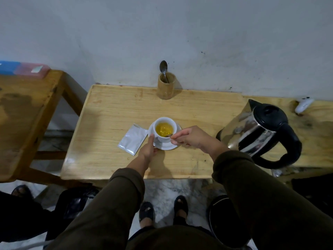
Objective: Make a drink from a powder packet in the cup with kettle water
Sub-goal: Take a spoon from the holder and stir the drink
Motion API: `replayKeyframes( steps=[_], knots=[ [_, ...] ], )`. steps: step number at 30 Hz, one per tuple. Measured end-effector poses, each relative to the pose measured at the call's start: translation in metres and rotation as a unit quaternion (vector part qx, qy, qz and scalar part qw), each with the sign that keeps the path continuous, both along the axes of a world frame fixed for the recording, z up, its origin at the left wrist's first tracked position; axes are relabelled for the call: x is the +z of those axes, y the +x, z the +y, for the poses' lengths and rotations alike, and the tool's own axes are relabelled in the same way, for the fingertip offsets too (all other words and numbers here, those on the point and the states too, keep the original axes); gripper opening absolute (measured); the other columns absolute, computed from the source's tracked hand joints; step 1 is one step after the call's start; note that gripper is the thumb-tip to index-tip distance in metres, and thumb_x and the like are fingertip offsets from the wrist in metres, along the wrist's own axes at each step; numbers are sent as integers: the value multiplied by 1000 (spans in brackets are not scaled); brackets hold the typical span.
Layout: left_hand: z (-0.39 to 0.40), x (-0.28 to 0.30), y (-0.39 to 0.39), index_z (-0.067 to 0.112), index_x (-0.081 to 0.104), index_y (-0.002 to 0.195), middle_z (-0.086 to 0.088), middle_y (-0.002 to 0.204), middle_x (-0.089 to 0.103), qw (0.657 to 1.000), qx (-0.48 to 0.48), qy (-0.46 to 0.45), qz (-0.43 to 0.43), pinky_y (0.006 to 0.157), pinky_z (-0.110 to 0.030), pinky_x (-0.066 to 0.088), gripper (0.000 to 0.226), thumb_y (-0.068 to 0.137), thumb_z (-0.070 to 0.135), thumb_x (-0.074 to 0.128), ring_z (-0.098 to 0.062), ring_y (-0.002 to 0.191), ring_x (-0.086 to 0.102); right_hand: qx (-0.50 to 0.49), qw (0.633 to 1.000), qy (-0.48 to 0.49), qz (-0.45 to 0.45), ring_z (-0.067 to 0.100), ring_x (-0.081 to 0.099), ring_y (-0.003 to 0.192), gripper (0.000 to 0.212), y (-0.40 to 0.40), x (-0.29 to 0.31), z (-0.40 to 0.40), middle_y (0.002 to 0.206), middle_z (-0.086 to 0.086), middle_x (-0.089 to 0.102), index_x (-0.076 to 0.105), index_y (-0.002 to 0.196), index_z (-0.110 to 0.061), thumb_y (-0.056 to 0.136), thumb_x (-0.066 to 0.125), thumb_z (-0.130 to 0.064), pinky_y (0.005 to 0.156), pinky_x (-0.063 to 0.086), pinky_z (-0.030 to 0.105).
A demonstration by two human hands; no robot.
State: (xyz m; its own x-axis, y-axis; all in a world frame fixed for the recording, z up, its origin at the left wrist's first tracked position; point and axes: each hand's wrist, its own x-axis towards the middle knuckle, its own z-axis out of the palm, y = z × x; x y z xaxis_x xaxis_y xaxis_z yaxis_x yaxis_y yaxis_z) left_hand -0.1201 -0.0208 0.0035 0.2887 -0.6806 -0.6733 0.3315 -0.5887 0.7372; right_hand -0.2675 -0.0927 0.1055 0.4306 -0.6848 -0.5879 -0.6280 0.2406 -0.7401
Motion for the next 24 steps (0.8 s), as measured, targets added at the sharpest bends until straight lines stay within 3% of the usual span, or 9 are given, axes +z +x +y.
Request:
replayKeyframes(
  steps=[5, 8, 11, 16, 20, 24],
  knots=[
    [2, 1, 4, 16, 55, 129, -15, 127, 62, 999, -28, 28, 0, 109, -43, 42, 73, 86, 70, 30, -27, 117, 58, -31, 999, 21, -2, 3, 57, 71, 17, -6, 2, 12, 71, -9, 71, 76, 92, -13, 81, 65, -7, 63, 40, 20],
    [3, 4, 5, 16, 56, 129, -13, 124, 63, 998, -43, 35, -8, 108, -43, 42, 77, 85, 73, 28, -27, 116, 58, -64, 997, 39, -16, 6, 60, 72, 19, -6, 2, 21, 75, -4, 72, 75, 94, -5, 83, 65, -18, 65, 41, 22],
    [4, 3, 6, 16, 58, 128, -11, 121, 65, 998, -52, 34, -14, 109, -43, 42, 84, 80, 78, 27, -26, 115, 59, -59, 998, 23, -19, 8, 63, 79, 13, -9, -2, 28, 68, -10, 73, 73, 71, -19, 83, 67, -21, 65, 41, 23],
    [6, 4, 7, 15, 59, 126, -13, 122, 65, 998, -46, 35, -15, 108, -43, 42, 85, 79, 79, 30, -27, 114, 60, -74, 997, 16, -5, 7, 59, 71, 18, -12, -10, 38, 57, -15, 71, 66, 75, -24, 82, 66, -7, 57, 38, 21],
    [6, 5, 7, 14, 58, 126, -12, 122, 63, 998, -44, 45, -17, 108, -41, 42, 81, 81, 76, 31, -26, 112, 59, -114, 993, 26, -5, 11, 57, 69, 22, -17, -21, 46, 68, -4, 70, 54, 77, -22, 80, 67, -4, 53, 34, 23],
    [5, 0, 6, 14, 61, 125, -13, 123, 65, 998, -37, 38, -24, 109, -43, 42, 89, 77, 81, 28, -26, 111, 60, -147, 988, 38, -2, 9, 56, 71, 20, -25, -30, 51, 72, -3, 69, 58, 78, -22, 82, 66, -4, 58, 37, 22]
  ],
)
